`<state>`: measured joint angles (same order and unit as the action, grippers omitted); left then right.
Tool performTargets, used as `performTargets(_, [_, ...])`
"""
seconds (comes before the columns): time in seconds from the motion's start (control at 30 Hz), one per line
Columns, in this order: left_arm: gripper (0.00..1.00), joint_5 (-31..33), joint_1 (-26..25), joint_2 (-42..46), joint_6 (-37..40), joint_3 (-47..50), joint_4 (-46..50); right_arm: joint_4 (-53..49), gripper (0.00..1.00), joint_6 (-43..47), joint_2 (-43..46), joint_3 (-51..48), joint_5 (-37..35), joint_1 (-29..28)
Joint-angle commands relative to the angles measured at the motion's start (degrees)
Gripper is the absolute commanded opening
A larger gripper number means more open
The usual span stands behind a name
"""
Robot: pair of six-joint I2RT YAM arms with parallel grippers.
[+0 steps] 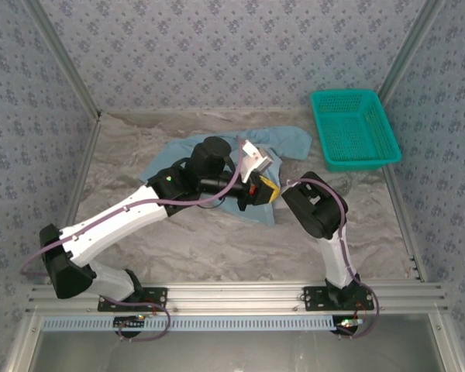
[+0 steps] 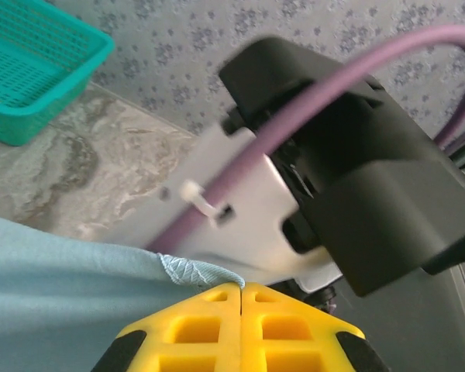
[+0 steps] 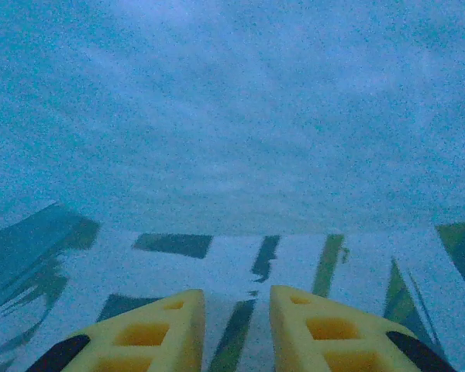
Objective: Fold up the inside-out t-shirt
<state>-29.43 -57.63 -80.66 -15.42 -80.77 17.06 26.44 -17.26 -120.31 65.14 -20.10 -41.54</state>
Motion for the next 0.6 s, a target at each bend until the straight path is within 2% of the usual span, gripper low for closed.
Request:
performTargets(0.0, [0.00, -5.6, -2.9, -1.0, 1.4, -2.5, -5.6, -9.6, 0.32, -5.5, -1.8, 4.6, 1.5, 2.3])
performTargets(0.17, [0.00, -7.9, -6.4, -3.9, 3.2, -6.0, -5.5, -13.8, 0.37, -6.5, -3.2, 8.1, 4.2, 3.7])
performTargets(0.57, [0.00, -11.5, -9.0, -5.3, 6.9, -10.0, -2.7, -25.5, 0.50, -4.5, -7.5, 18.5, 9.0, 6.5])
